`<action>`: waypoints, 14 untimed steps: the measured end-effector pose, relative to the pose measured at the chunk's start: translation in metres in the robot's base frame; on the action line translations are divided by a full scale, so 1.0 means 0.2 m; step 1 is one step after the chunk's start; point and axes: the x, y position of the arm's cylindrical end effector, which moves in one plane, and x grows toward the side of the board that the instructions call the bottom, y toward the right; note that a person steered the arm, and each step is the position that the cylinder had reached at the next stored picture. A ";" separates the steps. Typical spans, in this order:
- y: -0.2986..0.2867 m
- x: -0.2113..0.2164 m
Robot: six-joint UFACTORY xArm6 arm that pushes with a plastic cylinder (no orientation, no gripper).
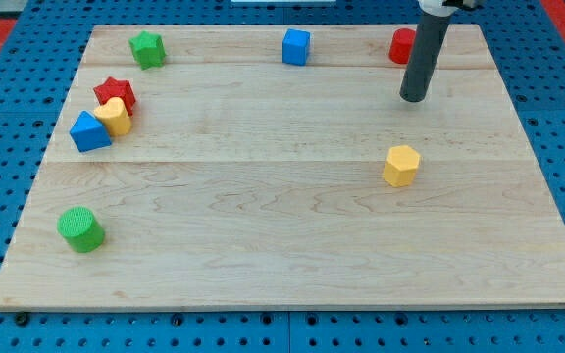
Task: Move the red circle to the bottom center
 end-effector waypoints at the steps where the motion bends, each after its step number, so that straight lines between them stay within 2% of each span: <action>1: 0.00 0.00; 3: 0.53 -0.17; 4: 0.60 -0.23; 6: 0.59 -0.70; 7: 0.18 -0.65; 8: -0.25 -0.31; 9: -0.69 -0.14; 10: -0.86 -0.11; 11: -0.89 0.34; 12: -0.89 0.20; 13: -0.74 0.12; 14: -0.81 0.50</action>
